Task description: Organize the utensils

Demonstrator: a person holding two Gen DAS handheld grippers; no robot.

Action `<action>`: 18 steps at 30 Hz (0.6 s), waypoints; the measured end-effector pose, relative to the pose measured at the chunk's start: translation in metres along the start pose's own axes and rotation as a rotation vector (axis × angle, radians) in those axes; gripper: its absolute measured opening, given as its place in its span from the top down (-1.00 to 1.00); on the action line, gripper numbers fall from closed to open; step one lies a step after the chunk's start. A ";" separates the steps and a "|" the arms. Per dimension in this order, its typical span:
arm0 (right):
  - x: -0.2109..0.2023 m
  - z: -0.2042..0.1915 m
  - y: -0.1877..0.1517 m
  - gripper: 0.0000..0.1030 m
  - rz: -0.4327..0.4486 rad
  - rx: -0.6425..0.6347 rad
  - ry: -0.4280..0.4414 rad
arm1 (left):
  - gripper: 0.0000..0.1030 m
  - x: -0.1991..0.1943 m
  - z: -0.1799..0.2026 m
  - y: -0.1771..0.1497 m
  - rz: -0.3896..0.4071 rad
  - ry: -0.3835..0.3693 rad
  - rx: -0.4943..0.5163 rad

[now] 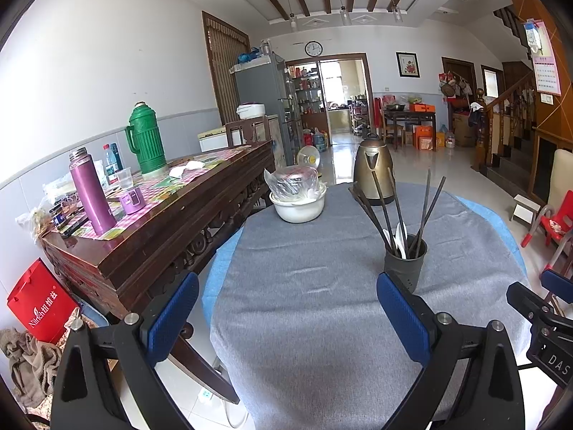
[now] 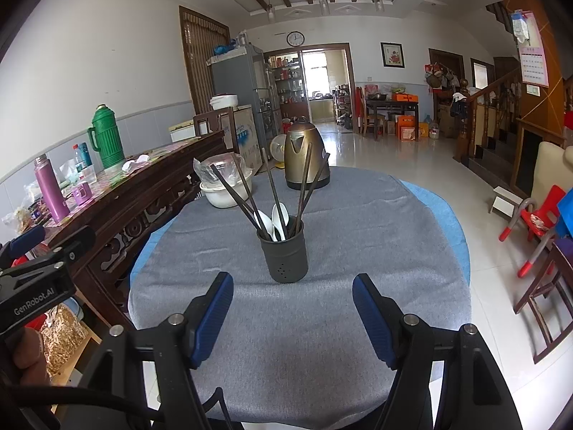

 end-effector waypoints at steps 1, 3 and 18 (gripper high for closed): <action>0.000 0.000 0.000 -0.42 0.000 0.000 0.000 | -0.93 0.000 0.000 0.000 0.000 0.002 -0.001; 0.000 0.000 0.000 -0.42 -0.001 0.000 0.000 | -0.93 0.000 -0.001 -0.001 -0.001 0.002 -0.002; 0.000 -0.002 -0.001 -0.42 0.003 0.002 -0.001 | -0.93 0.001 -0.006 -0.004 -0.002 0.008 -0.015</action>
Point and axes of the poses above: each gripper's, at about its wrist camera, not at the fingertips, and x roughly the way its jaws point, z to its right, y to its top, the point moved 7 cm from there along x, roughly the way its jaws point, and after that the axes turned 15 degrees about -y, right-handed, at the moved point
